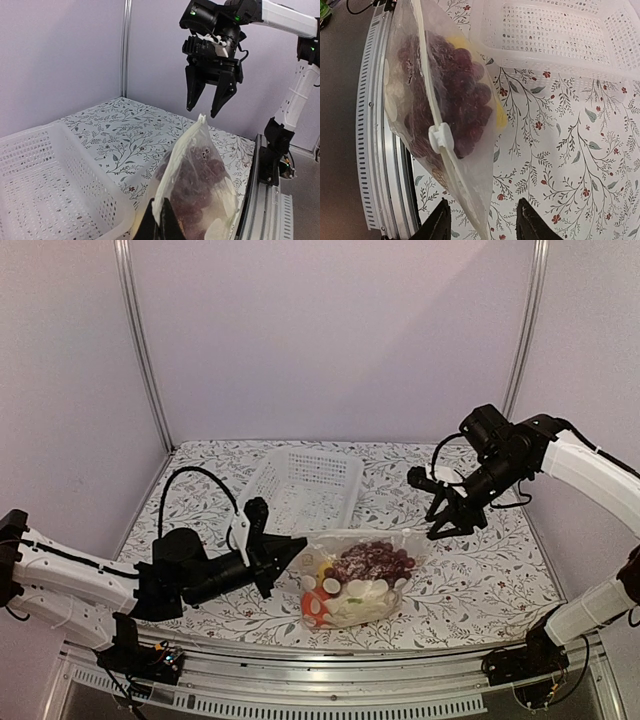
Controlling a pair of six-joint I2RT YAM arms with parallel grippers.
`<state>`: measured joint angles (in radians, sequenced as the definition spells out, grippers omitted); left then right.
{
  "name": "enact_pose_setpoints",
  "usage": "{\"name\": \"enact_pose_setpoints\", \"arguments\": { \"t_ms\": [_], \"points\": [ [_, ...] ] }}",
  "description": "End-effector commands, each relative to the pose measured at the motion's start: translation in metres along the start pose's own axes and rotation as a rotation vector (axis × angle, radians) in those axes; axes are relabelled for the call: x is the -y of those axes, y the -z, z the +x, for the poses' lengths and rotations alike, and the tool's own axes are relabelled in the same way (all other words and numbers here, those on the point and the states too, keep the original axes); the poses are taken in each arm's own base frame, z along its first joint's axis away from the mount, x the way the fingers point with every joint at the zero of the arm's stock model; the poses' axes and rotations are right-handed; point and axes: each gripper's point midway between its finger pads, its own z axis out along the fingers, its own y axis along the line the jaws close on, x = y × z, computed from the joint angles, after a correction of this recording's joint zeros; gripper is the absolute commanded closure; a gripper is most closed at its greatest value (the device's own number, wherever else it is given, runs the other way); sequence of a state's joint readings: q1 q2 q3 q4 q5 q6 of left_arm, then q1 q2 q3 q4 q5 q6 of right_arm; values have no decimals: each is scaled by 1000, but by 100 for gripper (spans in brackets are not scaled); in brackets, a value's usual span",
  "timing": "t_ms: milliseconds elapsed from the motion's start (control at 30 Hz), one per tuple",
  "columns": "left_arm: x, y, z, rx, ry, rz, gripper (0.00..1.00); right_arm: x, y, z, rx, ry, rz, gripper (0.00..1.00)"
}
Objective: Place the food in the zip-top bag and seal the zipper
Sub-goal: Zip the zipper on the zipper food storage bag, then pass from the left arm to the right
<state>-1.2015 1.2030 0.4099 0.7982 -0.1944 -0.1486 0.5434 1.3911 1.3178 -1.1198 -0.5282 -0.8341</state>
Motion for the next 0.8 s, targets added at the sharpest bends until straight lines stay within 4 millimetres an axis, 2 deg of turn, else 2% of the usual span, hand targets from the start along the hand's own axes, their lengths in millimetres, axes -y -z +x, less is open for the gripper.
{"name": "enact_pose_setpoints", "arguments": {
  "t_ms": [0, 100, 300, 433, 533, 600, 767],
  "points": [
    [0, -8, -11, 29, -12, -11, 100, -9, 17, -9, 30, 6, 1, 53],
    [4, -12, -9, 19, -14, 12, 100, -6, 15, -8, 39, 17, 23, 51],
    [8, -20, -11, 16, -25, 24, 100, 1, -3, -10, 58, 33, -5, 48],
    [9, -21, -14, 19, -26, 24, 100, -6, -24, -8, 31, 61, -51, 45],
    [8, -20, -16, 24, -25, 17, 100, -10, -33, -5, 24, 67, -78, 48],
    [7, -20, -17, 27, -24, 14, 100, -10, -37, -2, 18, 65, -83, 56],
    [6, -20, -17, 25, -18, 5, 100, -7, -38, 3, -13, 65, -69, 95]
  ]
}}
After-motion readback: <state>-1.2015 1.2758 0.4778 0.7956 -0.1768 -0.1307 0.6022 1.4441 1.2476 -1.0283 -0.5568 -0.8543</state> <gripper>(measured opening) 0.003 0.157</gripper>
